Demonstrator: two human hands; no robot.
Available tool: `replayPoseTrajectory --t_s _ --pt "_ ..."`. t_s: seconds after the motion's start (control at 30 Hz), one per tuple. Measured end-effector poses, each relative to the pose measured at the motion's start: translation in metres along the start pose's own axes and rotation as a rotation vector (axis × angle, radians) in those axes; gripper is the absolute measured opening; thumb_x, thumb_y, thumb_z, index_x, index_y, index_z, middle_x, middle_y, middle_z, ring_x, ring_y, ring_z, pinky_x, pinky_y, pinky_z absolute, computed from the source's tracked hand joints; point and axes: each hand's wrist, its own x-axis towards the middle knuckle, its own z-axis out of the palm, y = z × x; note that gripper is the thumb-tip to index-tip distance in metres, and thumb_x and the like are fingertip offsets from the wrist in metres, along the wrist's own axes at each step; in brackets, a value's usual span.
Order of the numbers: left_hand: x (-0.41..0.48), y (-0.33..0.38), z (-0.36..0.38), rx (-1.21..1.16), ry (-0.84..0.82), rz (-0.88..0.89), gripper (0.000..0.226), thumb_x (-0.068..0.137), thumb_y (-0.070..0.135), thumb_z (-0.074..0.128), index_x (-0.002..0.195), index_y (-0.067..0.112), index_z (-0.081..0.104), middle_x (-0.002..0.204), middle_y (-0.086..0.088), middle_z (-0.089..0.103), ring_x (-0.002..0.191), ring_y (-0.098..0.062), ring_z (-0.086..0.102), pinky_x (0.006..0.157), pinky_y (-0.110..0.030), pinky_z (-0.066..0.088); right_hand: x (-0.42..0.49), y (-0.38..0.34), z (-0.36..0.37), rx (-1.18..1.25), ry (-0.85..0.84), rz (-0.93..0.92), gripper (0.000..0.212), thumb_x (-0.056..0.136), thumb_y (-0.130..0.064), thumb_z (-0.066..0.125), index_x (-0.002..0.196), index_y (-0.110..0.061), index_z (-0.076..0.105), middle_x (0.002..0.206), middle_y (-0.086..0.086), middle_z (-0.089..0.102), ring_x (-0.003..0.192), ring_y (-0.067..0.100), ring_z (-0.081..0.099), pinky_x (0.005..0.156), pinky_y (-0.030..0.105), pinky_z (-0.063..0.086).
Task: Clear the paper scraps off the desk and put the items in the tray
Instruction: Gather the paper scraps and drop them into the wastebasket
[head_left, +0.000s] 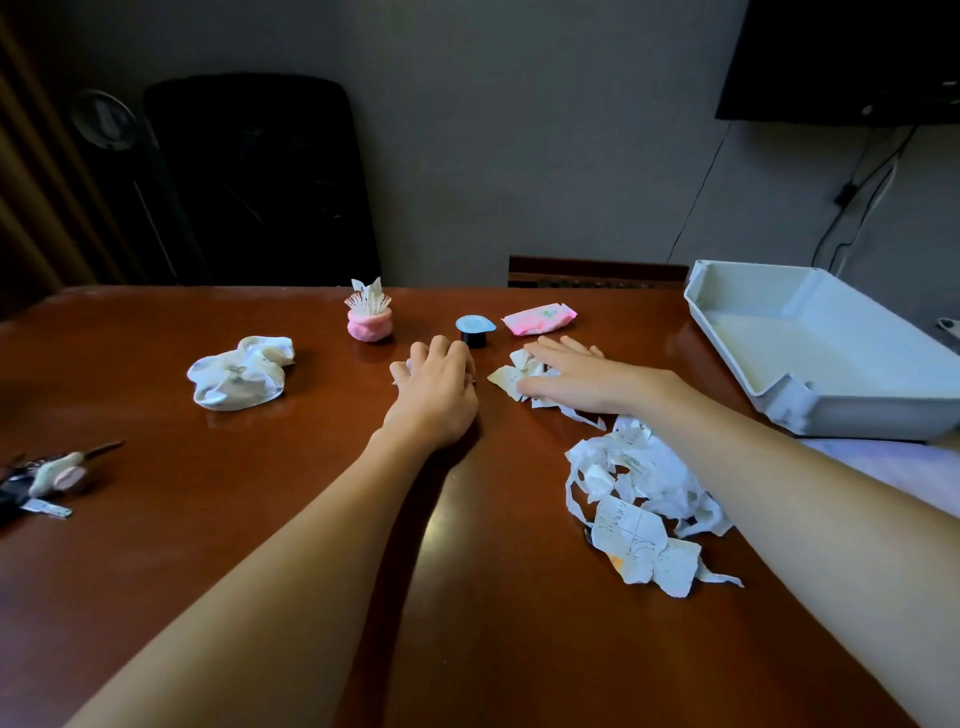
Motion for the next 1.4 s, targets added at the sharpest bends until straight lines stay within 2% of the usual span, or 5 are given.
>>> replayPoseTrajectory --t_s 0.37,0.53,0.8,1.0,1.4 --pt "-0.027 -0.020 -0.025 -0.052 0.053 0.014 0.015 0.094 0.003 0.042 0.096 0.018 0.043 0.105 -0.005 0.048 0.093 -0.022 0.039 0.077 -0.033 0.037 -0.016 -0.053 0.011 -0.016 -0.102 -0.094 0.087 0.088 -0.067 0.043 0.152 -0.044 -0.011 0.165 -0.003 -0.007 0.151 0.026 -0.012 0.117 0.055 -0.003" --pt "-0.049 -0.055 -0.041 -0.017 0.084 -0.016 0.012 0.093 0.005 0.042 0.099 0.014 0.046 0.104 -0.006 0.050 0.092 -0.023 0.041 0.081 -0.037 0.043 -0.021 -0.084 0.036 -0.113 -0.082 -0.140 0.089 0.087 -0.075 0.036 0.153 -0.040 -0.012 0.165 0.000 -0.009 0.150 0.027 -0.015 0.118 0.053 -0.007" --pt "-0.086 -0.094 -0.075 -0.043 0.017 0.076 0.011 0.085 0.002 0.045 0.087 0.013 0.047 0.088 -0.004 0.051 0.081 -0.022 0.044 0.068 -0.031 0.035 -0.036 -0.130 0.079 -0.075 0.159 -0.371 0.066 0.095 -0.064 0.034 0.153 -0.040 0.014 0.155 -0.008 0.020 0.142 0.022 0.008 0.116 0.045 0.013" --pt "-0.117 -0.120 -0.099 -0.025 0.055 0.089 0.006 0.085 0.006 0.045 0.080 0.010 0.046 0.084 -0.007 0.053 0.077 -0.025 0.045 0.067 -0.040 0.042 -0.035 -0.156 0.092 -0.065 0.374 -0.484 0.040 0.099 -0.051 0.041 0.135 -0.036 0.048 0.120 -0.007 0.043 0.111 0.017 0.037 0.091 0.031 0.040" --pt "-0.164 -0.161 -0.127 0.077 0.028 0.030 0.012 0.092 0.008 0.044 0.090 0.019 0.048 0.095 -0.002 0.053 0.086 -0.019 0.043 0.073 -0.033 0.040 -0.042 -0.200 0.110 -0.075 0.561 -0.571 0.029 0.099 -0.041 0.051 0.109 -0.017 0.064 0.095 0.003 0.062 0.081 0.018 0.060 0.056 0.023 0.039"
